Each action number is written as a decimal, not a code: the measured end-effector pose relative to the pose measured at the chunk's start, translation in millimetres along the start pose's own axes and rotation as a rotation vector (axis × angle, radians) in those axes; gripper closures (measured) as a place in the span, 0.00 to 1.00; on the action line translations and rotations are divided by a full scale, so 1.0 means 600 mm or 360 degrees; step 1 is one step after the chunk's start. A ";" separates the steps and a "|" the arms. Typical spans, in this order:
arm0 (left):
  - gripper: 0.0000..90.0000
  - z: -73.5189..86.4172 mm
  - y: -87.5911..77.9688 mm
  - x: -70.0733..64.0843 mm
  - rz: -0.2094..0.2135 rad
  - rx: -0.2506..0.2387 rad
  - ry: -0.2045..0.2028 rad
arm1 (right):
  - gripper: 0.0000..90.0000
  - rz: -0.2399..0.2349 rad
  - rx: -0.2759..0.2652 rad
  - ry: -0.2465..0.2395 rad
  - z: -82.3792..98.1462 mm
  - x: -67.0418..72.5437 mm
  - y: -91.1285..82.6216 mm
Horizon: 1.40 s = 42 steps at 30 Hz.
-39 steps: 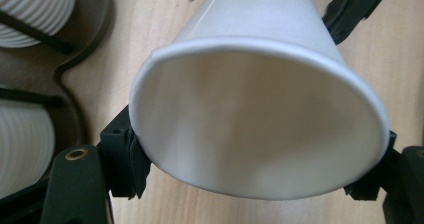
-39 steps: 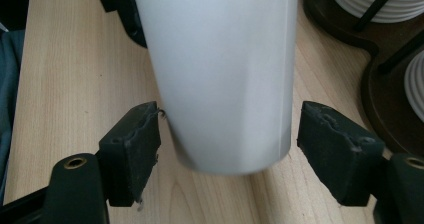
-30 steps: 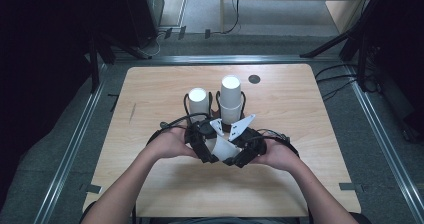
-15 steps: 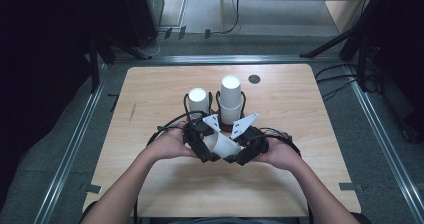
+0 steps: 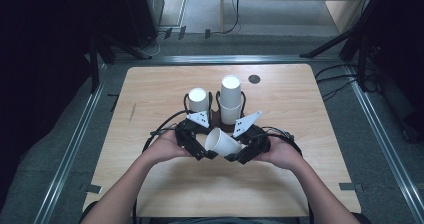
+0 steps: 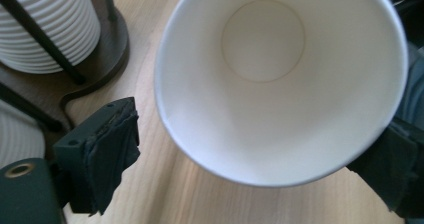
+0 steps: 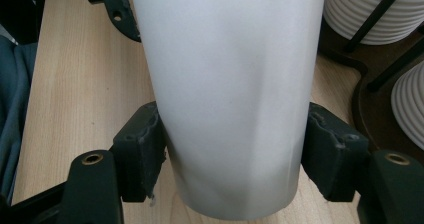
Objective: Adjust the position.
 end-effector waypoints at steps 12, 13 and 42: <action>0.16 -0.019 0.001 -0.008 0.0066 -0.0176 -0.0057 | 0.36 -0.0061 -0.0061 0.0015 -0.008 0.005 -0.006; 0.19 -0.020 0.002 -0.008 0.0095 -0.0182 -0.0076 | 0.36 -0.0068 -0.0068 0.0016 -0.009 0.006 -0.006; 0.28 -0.027 -0.035 0.005 -0.0042 0.0179 0.0132 | 0.29 -0.0040 -0.0039 0.0063 -0.004 -0.001 -0.001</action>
Point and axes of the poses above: each handheld gripper's, and its own axes: y roughly forward along the jaws, z roughly out of its underside, x roughly to its left, the point moved 7 cm from there along y, roughly forward along the jaws, and after that the axes turned 11 degrees about y, right-handed, at the moved point
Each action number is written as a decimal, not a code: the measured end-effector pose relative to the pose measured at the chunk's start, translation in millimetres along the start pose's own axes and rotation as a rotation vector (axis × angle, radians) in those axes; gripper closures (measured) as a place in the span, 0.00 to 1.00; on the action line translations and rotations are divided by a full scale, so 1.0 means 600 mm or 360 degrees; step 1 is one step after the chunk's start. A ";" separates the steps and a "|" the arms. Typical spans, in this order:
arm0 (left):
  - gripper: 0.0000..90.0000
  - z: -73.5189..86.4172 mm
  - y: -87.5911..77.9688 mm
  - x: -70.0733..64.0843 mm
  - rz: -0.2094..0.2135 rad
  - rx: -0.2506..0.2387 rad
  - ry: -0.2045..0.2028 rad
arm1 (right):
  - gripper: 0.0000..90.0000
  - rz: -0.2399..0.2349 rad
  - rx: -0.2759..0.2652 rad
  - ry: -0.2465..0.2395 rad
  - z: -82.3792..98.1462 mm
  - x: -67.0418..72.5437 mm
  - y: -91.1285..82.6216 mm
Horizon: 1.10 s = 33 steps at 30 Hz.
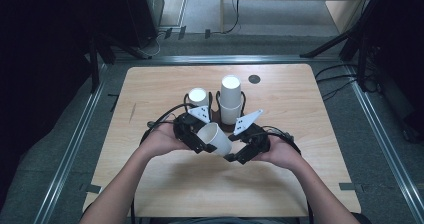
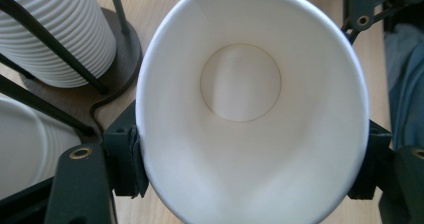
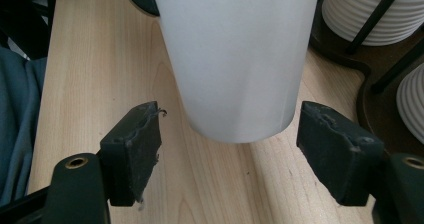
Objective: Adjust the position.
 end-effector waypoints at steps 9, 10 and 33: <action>0.28 0.000 0.007 -0.003 -0.0005 0.0180 0.0069 | 0.29 0.0001 0.0023 0.0002 0.002 0.002 0.005; 0.28 0.000 0.008 -0.004 0.0002 0.0193 0.0081 | 0.29 0.0003 0.0025 -0.0002 0.002 0.002 0.005; 0.26 -0.019 0.026 -0.023 0.0059 0.0101 0.0175 | 0.37 -0.0063 0.0053 -0.0049 0.001 0.014 0.021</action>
Point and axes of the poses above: each handheld gripper's, and its own axes: y roughly forward along the jaws, z roughly out of its underside, x roughly to its left, the point moved 7 cm from there along y, roughly forward along the jaws, and after that the axes turned 11 degrees about y, right-handed, at the moved point
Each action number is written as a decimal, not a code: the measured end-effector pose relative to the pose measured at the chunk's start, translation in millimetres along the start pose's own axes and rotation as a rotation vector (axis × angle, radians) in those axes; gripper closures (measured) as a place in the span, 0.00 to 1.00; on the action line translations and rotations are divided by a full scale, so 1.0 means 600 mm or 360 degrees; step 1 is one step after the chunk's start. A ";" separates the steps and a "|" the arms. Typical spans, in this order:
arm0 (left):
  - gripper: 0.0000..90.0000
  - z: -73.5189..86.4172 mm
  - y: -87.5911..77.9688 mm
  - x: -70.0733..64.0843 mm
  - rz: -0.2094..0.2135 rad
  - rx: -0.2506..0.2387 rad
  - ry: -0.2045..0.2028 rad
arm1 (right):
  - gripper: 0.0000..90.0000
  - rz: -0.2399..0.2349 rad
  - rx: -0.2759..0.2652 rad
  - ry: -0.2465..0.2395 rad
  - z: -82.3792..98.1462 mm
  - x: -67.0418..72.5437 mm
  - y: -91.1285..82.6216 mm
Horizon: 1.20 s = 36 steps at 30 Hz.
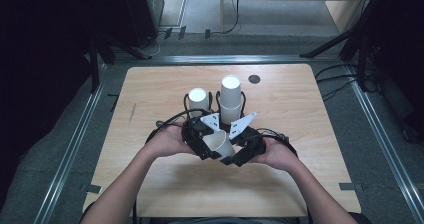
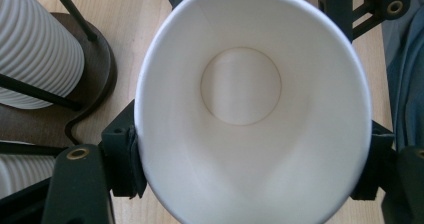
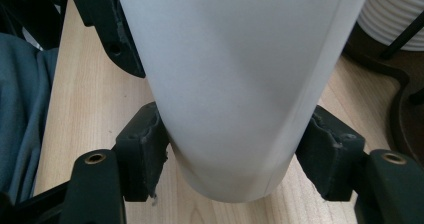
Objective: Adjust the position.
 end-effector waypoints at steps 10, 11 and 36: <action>0.19 0.003 -0.001 0.003 -0.0031 -0.0063 -0.0059 | 0.37 0.0016 -0.0017 -0.0021 -0.005 0.000 -0.006; 0.15 0.003 -0.001 0.005 -0.0053 -0.0066 -0.0063 | 0.37 0.0011 -0.0022 -0.0023 -0.005 0.000 -0.007; 0.08 0.000 -0.005 0.008 -0.0102 -0.0549 -0.0318 | 0.37 0.0021 -0.0104 0.0008 -0.009 -0.006 -0.025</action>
Point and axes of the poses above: each handheld gripper's, and its own axes: y roughly forward along the jaws, z roughly out of its underside, x roughly to its left, the point moved 7 cm from there along y, roughly forward along the jaws, and after that the axes turned 11 degrees about y, right-handed, at the moved point
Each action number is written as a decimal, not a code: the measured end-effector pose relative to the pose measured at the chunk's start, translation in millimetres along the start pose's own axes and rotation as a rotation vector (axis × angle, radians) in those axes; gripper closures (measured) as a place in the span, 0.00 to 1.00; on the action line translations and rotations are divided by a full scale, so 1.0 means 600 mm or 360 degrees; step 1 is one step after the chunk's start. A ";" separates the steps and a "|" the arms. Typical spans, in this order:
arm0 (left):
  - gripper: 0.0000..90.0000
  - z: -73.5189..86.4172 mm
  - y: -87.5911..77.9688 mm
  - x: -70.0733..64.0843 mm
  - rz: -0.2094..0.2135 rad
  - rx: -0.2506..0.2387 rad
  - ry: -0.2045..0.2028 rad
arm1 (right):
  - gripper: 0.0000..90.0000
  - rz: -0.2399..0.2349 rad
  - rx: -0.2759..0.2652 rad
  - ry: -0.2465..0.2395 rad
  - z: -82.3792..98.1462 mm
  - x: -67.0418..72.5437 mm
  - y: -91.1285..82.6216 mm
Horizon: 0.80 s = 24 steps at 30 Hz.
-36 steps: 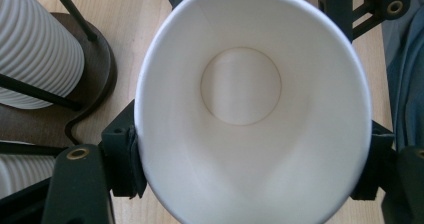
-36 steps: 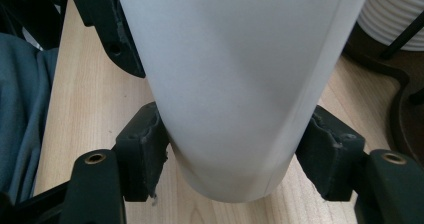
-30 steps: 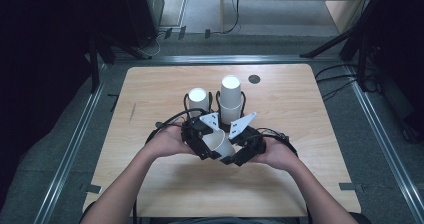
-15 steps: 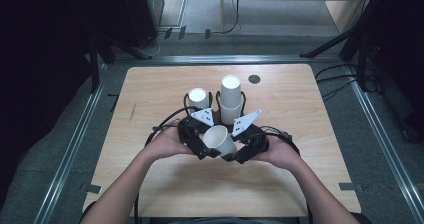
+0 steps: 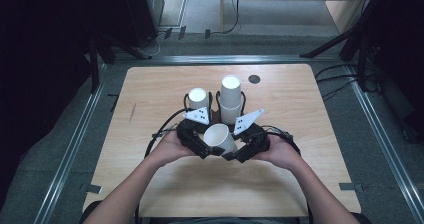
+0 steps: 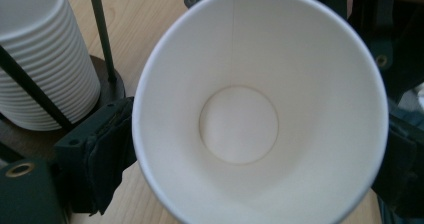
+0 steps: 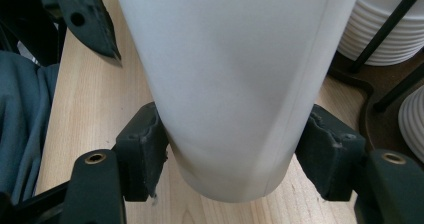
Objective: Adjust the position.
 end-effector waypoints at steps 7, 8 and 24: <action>0.20 -0.008 0.001 -0.001 0.0005 -0.0083 -0.0018 | 0.37 -0.0010 -0.0012 0.0020 -0.001 -0.002 -0.003; 0.21 -0.008 0.001 -0.001 0.0005 -0.0086 -0.0016 | 0.37 -0.0014 -0.0016 0.0022 -0.002 -0.002 -0.003; 0.27 0.000 -0.007 0.005 0.0000 -0.0010 -0.0036 | 0.26 0.0036 -0.0017 0.0120 0.001 -0.005 0.001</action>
Point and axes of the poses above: each handheld gripper's, and its own axes: y roughly forward along the jaws, z roughly out of its underside, x roughly to its left, the point moved 7 cm from there along y, roughly forward along the jaws, and after that the axes turned 11 degrees about y, right-handed, at the moved point
